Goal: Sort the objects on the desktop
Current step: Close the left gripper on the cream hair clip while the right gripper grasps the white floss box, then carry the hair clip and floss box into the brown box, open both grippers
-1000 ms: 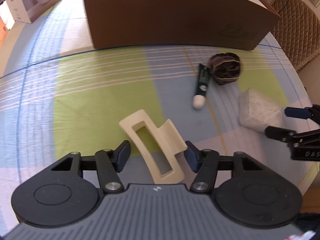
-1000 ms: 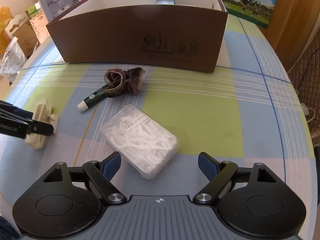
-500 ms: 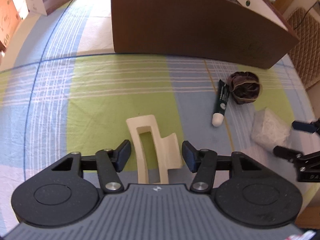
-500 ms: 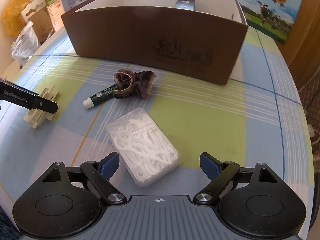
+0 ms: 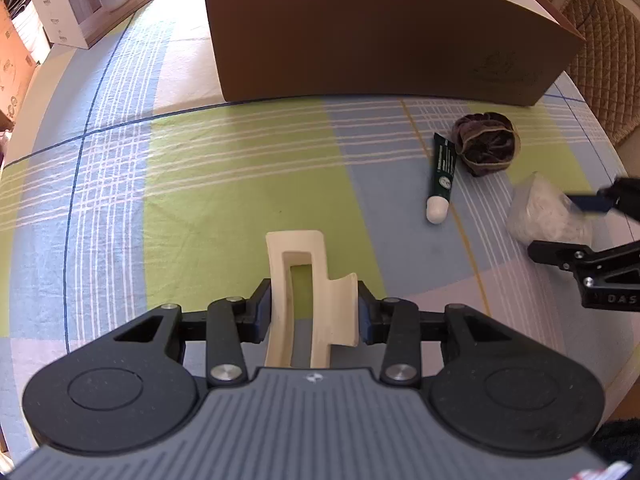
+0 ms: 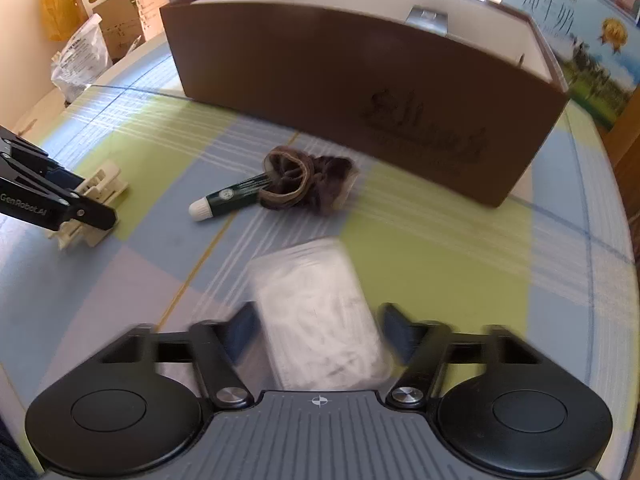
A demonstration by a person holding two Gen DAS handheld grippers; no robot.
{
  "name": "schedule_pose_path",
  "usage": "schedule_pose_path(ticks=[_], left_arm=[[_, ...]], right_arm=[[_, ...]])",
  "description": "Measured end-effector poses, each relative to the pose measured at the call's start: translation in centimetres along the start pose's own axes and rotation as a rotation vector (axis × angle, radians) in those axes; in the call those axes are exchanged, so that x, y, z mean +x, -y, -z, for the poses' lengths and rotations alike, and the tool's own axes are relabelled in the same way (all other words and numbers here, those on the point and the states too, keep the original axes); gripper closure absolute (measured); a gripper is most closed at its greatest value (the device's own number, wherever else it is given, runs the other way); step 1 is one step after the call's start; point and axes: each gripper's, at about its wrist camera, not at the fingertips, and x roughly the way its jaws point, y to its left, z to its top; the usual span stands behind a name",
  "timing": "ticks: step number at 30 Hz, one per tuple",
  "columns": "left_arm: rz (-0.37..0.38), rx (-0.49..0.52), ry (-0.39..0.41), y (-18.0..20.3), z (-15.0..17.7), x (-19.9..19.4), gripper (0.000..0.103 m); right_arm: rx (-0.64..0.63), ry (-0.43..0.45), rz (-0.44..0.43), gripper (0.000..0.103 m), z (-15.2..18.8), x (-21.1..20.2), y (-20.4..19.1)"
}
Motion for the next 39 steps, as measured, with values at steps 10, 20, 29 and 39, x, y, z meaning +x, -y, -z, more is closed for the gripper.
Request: schedule_pose_path(ticks=[10,20,29,39], left_arm=[[0.013,0.015,0.038,0.8,-0.4,-1.0,0.068],[0.039,0.069,0.158,1.3,-4.5,-5.3,0.068],[0.048,0.129,0.279,1.8,-12.6,-7.3,0.068],[0.012,0.138,0.273,1.8,-20.8,-4.7,0.068]], right_arm=[[0.103,-0.001,-0.061,0.048,0.3,-2.1,0.7],[0.144,0.108,-0.090,0.048,-3.4,-5.6,3.2],[0.093,0.247,-0.095,0.048,-11.4,-7.2,6.1],[0.122,0.238,0.067,0.048,-17.9,-3.4,9.3]])
